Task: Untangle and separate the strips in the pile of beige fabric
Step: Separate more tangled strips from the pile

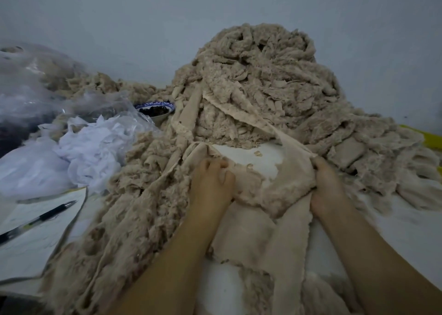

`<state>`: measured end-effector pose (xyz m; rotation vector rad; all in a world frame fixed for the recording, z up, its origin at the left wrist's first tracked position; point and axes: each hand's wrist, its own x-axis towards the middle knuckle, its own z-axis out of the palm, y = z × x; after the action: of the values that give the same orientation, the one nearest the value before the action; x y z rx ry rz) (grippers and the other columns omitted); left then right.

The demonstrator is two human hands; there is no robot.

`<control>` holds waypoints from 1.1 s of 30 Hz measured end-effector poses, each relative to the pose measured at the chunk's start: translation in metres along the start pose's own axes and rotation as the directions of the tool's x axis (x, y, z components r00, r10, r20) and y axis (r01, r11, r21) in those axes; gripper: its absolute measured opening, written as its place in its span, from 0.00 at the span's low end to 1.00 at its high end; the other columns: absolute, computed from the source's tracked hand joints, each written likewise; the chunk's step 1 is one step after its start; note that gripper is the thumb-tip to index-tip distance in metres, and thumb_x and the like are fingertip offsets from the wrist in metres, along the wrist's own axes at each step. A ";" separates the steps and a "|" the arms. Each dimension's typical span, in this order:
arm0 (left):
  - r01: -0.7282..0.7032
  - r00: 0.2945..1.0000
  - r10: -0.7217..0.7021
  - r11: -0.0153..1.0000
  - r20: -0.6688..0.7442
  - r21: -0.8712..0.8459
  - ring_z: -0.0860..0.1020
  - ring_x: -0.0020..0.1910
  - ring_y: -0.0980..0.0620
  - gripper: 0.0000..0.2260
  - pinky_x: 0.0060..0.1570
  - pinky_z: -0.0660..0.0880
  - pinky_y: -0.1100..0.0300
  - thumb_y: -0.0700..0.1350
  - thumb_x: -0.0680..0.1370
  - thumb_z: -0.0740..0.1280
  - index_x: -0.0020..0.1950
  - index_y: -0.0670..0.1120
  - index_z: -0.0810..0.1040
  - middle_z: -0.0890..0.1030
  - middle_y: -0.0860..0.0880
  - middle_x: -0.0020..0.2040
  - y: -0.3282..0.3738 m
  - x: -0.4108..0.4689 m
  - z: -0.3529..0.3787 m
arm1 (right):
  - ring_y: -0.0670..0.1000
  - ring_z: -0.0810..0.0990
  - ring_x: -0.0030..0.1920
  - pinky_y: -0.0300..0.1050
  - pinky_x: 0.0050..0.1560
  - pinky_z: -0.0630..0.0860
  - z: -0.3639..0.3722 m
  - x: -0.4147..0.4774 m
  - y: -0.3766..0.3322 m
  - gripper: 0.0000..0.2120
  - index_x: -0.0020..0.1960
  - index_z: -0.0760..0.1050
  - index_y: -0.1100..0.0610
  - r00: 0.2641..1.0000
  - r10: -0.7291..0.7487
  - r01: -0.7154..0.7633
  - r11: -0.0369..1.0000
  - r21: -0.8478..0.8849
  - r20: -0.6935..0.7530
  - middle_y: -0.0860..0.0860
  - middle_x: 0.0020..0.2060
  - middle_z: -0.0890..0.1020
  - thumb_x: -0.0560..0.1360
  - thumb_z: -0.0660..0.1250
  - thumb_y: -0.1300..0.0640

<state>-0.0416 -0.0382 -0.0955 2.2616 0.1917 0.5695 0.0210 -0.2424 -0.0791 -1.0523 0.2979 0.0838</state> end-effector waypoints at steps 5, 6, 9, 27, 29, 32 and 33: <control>-0.075 0.968 -0.006 0.949 0.252 0.307 0.61 0.70 0.44 0.23 0.67 0.60 0.50 0.54 0.79 0.63 0.73 0.51 0.68 0.67 0.48 0.72 0.000 -0.003 0.011 | 0.57 0.79 0.47 0.50 0.43 0.76 0.002 0.009 0.005 0.08 0.51 0.76 0.56 0.971 -0.214 0.151 0.890 -0.430 -0.102 0.56 0.51 0.81 0.78 0.60 0.55; -0.060 0.969 -0.019 0.949 0.247 0.310 0.61 0.70 0.44 0.23 0.66 0.61 0.50 0.55 0.79 0.63 0.73 0.51 0.69 0.67 0.48 0.71 -0.001 -0.003 0.013 | 0.58 0.78 0.49 0.52 0.46 0.77 0.001 0.011 0.006 0.09 0.54 0.75 0.56 0.952 -0.283 0.185 0.838 -0.513 -0.119 0.57 0.54 0.79 0.78 0.59 0.55; -0.019 0.980 -0.042 0.954 0.195 0.299 0.65 0.66 0.44 0.18 0.64 0.65 0.51 0.53 0.79 0.65 0.67 0.49 0.74 0.70 0.47 0.67 -0.003 0.000 0.012 | 0.54 0.75 0.46 0.47 0.41 0.73 -0.002 0.007 0.006 0.09 0.58 0.69 0.55 0.891 -0.444 0.291 0.721 -0.628 -0.097 0.58 0.58 0.76 0.79 0.58 0.57; 0.330 0.919 -0.124 -0.276 0.374 -0.903 0.83 0.41 0.52 0.07 0.41 0.80 0.60 0.45 0.73 0.71 0.36 0.44 0.82 0.83 0.47 0.41 0.015 0.014 -0.018 | 0.48 0.76 0.57 0.41 0.50 0.70 0.026 -0.016 0.024 0.21 0.71 0.69 0.54 0.896 -0.282 0.443 0.641 -0.627 0.344 0.44 0.57 0.77 0.82 0.60 0.45; 0.352 0.888 -0.191 -0.302 0.418 -0.886 0.81 0.37 0.53 0.08 0.36 0.79 0.61 0.48 0.72 0.73 0.38 0.43 0.82 0.82 0.48 0.39 0.011 0.014 -0.018 | 0.49 0.79 0.53 0.37 0.44 0.73 0.029 -0.018 0.024 0.16 0.64 0.73 0.53 0.894 -0.306 0.445 0.703 -0.556 0.328 0.43 0.50 0.80 0.82 0.60 0.46; 0.523 0.816 -0.164 -0.202 0.555 -0.828 0.79 0.35 0.53 0.20 0.30 0.78 0.64 0.57 0.69 0.73 0.47 0.40 0.79 0.80 0.44 0.44 0.017 0.011 -0.012 | 0.52 0.76 0.65 0.46 0.63 0.75 0.031 -0.021 0.024 0.24 0.73 0.68 0.54 0.908 -0.284 0.409 0.759 -0.506 0.307 0.51 0.66 0.77 0.81 0.61 0.43; 0.580 0.794 -0.111 -0.159 0.598 -0.799 0.77 0.35 0.54 0.24 0.30 0.77 0.65 0.60 0.68 0.73 0.50 0.40 0.77 0.78 0.45 0.43 0.018 0.010 -0.011 | 0.52 0.75 0.67 0.49 0.65 0.74 0.032 -0.021 0.024 0.27 0.75 0.66 0.54 0.906 -0.279 0.412 0.755 -0.511 0.319 0.52 0.69 0.75 0.81 0.61 0.43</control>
<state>-0.0382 -0.0401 -0.0725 0.6044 0.1407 -0.1225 0.0021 -0.2017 -0.0789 -1.6699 -0.1550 -0.0527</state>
